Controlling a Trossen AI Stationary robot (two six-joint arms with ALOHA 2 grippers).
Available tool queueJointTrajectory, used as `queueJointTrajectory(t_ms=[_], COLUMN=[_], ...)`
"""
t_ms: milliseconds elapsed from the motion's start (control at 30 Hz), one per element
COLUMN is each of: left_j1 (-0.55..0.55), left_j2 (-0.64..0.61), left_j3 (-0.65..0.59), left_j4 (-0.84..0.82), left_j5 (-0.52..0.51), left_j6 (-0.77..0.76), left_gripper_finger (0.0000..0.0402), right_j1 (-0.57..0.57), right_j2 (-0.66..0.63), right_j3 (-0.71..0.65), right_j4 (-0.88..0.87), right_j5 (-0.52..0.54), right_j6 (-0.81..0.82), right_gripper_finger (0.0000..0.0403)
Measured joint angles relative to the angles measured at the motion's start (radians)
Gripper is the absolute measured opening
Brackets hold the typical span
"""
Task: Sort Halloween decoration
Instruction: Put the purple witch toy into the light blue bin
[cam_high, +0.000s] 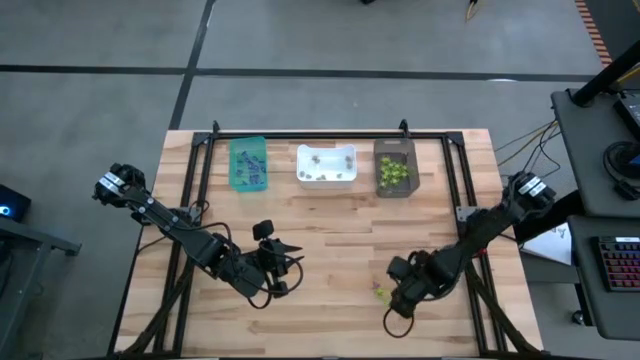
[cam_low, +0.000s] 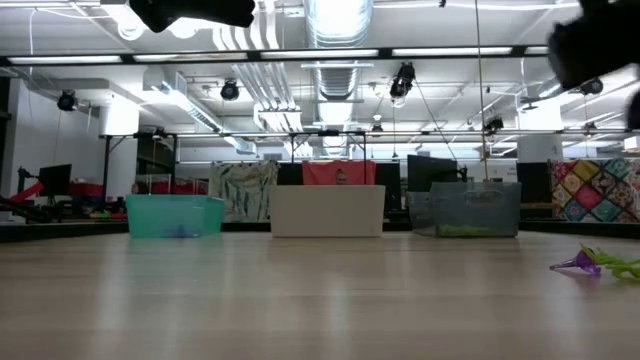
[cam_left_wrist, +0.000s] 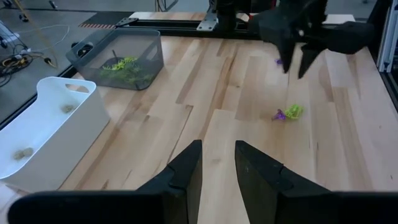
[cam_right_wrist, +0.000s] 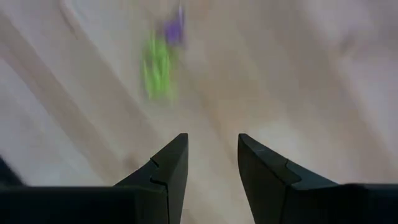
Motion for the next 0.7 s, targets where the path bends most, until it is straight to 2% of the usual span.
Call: queueJointTrajectory(t_ms=[67, 167, 367, 700], left_j1=[0.000, 0.000, 0.000, 0.000], left_j2=[0.000, 0.000, 0.000, 0.000], left_j3=[0.000, 0.000, 0.000, -0.001], left_j4=[0.000, 0.000, 0.000, -0.001], left_j5=[0.000, 0.000, 0.000, 0.000], left_j6=[0.000, 0.000, 0.008, 0.009], left_gripper_finger=[0.0078, 0.0078, 0.0078, 0.0078], right_j1=[0.008, 0.018, 0.029, 0.029], right_j2=[0.016, 0.022, 0.013, 0.048], right_j3=[0.000, 0.000, 0.000, -0.005], right_j4=[-0.019, -0.114, -0.348, -0.349], right_j5=[-0.086, -0.144, -0.134, -0.140], right_j6=[0.040, 0.118, 0.217, 0.226], right_gripper_finger=[0.0128, 0.0128, 0.0128, 0.0128])
